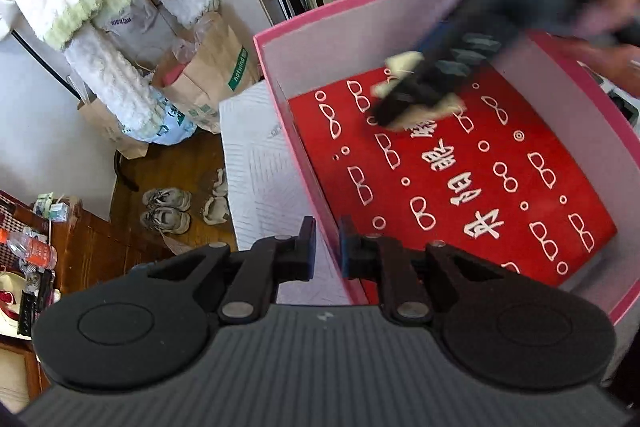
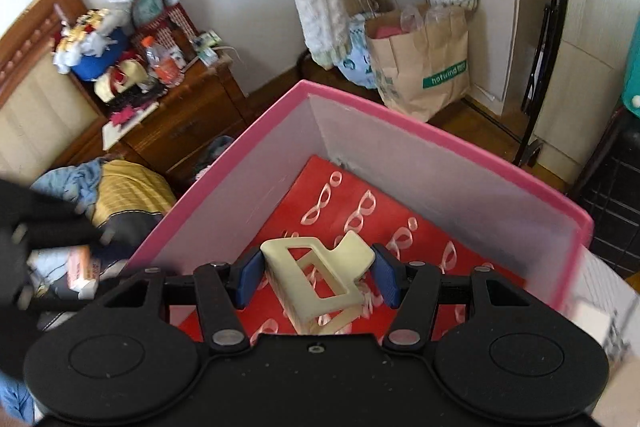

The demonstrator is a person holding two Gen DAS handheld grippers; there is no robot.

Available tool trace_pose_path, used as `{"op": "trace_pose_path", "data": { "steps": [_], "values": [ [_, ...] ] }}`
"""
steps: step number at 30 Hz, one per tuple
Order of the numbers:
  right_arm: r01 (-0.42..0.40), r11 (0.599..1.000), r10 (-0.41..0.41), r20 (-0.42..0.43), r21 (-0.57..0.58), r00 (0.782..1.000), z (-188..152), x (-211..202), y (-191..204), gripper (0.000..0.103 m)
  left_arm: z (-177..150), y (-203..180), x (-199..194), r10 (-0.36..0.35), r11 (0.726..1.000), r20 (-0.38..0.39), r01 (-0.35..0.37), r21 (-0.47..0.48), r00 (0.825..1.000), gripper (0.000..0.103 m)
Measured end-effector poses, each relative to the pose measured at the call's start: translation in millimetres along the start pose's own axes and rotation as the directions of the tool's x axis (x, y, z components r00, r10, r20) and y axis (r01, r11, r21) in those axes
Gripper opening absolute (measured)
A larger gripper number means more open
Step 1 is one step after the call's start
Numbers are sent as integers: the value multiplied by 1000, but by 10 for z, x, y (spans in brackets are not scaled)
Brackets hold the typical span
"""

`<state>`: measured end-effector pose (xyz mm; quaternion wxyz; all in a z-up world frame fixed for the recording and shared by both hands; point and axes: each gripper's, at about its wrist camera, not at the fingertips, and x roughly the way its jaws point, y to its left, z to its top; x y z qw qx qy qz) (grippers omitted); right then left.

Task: Organize rigid objects
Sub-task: 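Carry the hair clip into the pink box and open the right gripper, then move the right gripper back over the black phone case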

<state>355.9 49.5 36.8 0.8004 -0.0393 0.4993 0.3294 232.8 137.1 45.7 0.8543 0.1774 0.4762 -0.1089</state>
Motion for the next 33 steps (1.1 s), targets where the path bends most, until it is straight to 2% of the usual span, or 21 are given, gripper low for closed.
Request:
{"op": "trace_pose_path", "data": {
  "steps": [4,7,12,14,17,22,27,33],
  "values": [
    [35,999,-34,-39,10,999,104,258,37,63,-43,-84,-28,24,999,26,-25,37,999,8],
    [25,999,-23,-52,25,998,165,408,62,63,-35,-59,-49,4,1000,13,-4,20,1000,9],
    [90,996,-89,-28,22,996,146,499,107,61,-45,-44,-71,-3,1000,22,3,0,1000,10],
    [84,996,-83,-42,13,996,122,458,136,63,-62,-31,-76,-12,1000,19,13,-13,1000,10],
    [83,996,-83,-9,18,996,107,240,149,74,-87,-30,-77,-16,1000,20,16,-21,1000,10],
    [95,995,-91,105,-36,990,-27,-387,186,74,-105,-37,-90,-16,1000,35,17,-21,999,10],
    [101,994,-95,158,-35,983,-417,-1043,59,74,-134,-61,-96,-4,1000,51,4,0,999,10],
    [169,985,-165,145,-14,976,-1043,-1553,-183,74,-141,-73,-102,-1,1000,54,1,2,999,10]
  ]
}}
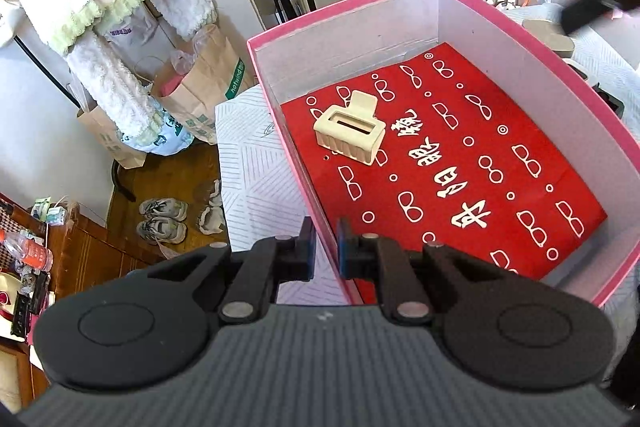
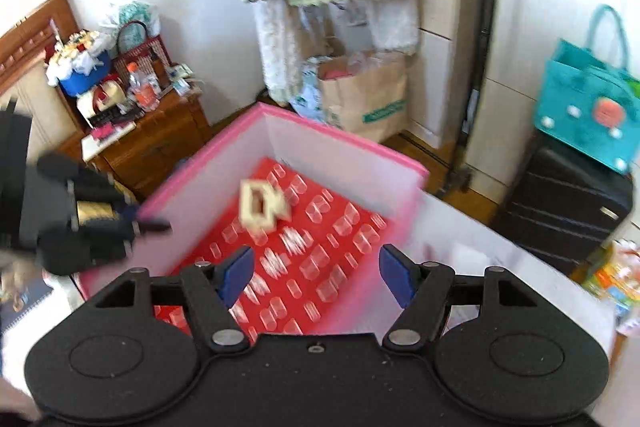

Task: Organize rigid objects
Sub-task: 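Move the right gripper back over the black phone case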

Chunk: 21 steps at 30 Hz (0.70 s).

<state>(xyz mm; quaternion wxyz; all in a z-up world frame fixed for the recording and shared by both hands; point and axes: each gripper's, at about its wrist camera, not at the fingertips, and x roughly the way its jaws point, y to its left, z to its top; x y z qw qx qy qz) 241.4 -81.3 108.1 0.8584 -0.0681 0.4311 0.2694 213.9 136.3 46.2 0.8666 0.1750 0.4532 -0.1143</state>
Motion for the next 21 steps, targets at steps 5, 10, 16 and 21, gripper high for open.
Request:
{"op": "trace_pose_path", "data": {
  "steps": [5,10,16,21],
  "values": [
    [36,998,-33,-55,47,998,-490,-94,-259,74,-11,-24,-13,12,1000,5,-12,13,1000,10],
    [56,991,-41,-119,123,992,-950,97,-497,74,-14,-36,-17,18,1000,5,-18,6,1000,9],
    [96,981,-78,-111,169,991,-1239,299,-663,90,-6,-51,-21,31,999,1,-31,9,1000,9],
    [43,971,-21,-94,234,995,-1287,444,-739,94,1,-74,-15,42,999,0,-42,16,999,9]
  ]
}}
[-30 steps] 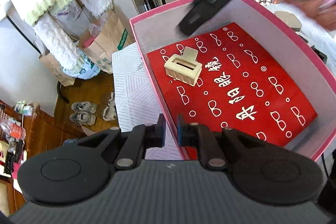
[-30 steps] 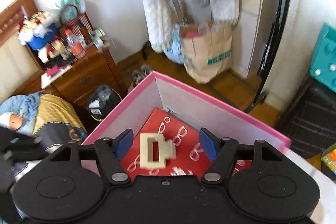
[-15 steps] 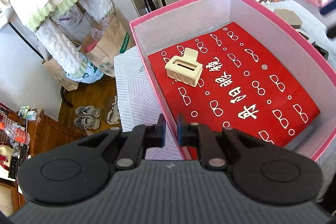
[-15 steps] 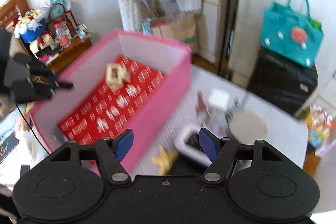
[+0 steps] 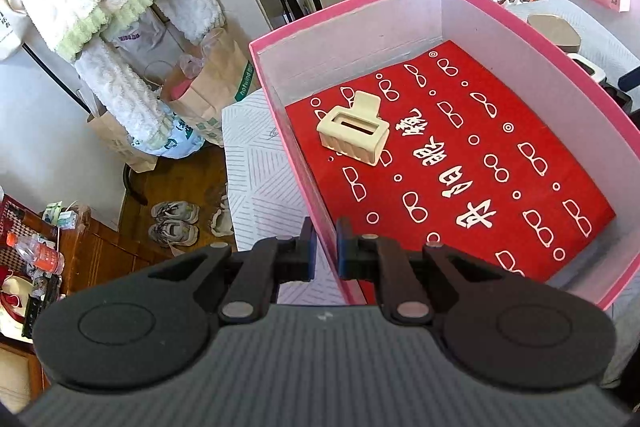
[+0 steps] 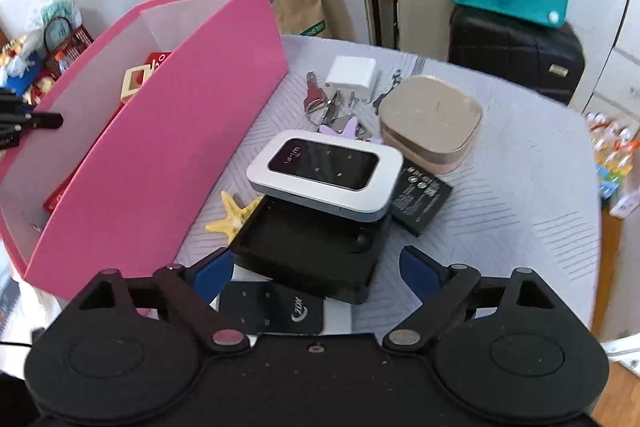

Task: Organize rigid objects
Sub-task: 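Move the right gripper back over the black phone case, then close the right gripper on the black phone case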

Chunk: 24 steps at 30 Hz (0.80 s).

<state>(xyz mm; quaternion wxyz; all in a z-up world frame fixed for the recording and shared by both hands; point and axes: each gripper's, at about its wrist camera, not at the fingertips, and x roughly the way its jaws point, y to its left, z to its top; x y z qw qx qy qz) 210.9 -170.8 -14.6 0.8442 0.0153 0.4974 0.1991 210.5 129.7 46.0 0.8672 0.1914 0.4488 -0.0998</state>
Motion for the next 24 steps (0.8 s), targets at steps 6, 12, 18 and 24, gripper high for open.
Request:
{"op": "trace_pose_path", "data": {
  "steps": [6,12,18,24],
  "values": [
    [-4,1000,4,-17,18,1000,69,191,42,99,0,-9,-1,3,1000,-1,-3,1,1000,9],
    [33,999,-33,-13,23,999,63,213,94,100,0,-7,-1,4,1000,5,-4,2,1000,10],
    [40,999,-40,-30,18,999,8,111,84,100,-5,14,-1,-3,1000,7,3,-2,1000,10],
    [43,999,-43,-65,-6,997,-77,-20,103,100,-9,17,-2,-5,1000,9,5,-4,1000,10]
  ]
}}
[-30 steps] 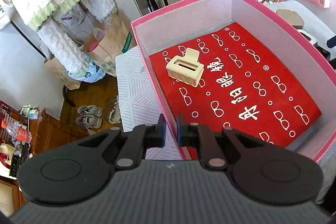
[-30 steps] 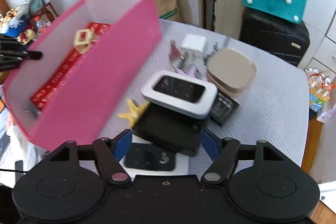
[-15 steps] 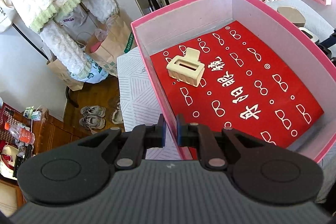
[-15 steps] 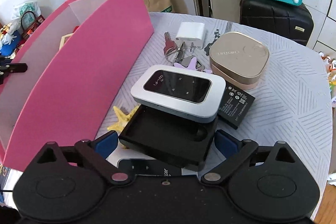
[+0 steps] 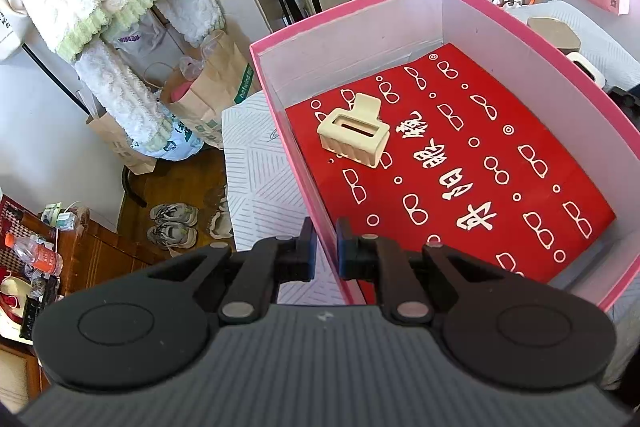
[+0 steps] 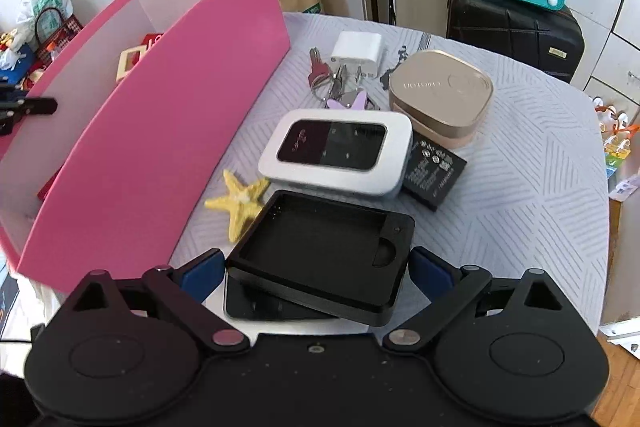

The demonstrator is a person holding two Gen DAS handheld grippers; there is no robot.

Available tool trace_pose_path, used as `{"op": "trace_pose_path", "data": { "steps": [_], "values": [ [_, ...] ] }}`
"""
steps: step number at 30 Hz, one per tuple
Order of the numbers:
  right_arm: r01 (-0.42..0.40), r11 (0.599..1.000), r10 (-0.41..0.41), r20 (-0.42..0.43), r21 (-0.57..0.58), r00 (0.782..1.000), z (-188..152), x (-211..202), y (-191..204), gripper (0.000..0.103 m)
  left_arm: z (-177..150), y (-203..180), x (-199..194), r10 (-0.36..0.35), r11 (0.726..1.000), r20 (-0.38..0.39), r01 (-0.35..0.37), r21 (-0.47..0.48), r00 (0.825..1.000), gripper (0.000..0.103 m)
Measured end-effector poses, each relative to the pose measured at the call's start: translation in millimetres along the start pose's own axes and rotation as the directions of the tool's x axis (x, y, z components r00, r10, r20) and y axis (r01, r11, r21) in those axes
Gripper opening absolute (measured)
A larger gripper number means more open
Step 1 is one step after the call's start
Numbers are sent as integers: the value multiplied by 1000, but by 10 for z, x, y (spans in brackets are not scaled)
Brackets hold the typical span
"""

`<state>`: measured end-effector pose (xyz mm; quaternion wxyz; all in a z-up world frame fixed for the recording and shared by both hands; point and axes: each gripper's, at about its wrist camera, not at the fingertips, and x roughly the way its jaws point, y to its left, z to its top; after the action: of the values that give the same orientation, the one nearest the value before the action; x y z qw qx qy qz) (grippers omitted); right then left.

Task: Organize rigid objects
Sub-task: 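Close the right gripper on the black phone case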

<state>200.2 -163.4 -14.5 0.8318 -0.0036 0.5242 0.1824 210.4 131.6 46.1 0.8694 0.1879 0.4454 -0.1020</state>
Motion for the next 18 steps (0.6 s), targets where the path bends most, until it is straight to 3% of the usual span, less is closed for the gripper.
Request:
{"op": "trace_pose_path", "data": {
  "steps": [6,18],
  "values": [
    [19,999,-20,-50,-25,999,-85,2,34,100,-6,-5,-5,0,1000,4,0,4,1000,10],
    [46,998,-47,-38,-42,998,-23,129,67,101,1,-4,-3,-4,1000,3,4,0,1000,11]
  ]
}}
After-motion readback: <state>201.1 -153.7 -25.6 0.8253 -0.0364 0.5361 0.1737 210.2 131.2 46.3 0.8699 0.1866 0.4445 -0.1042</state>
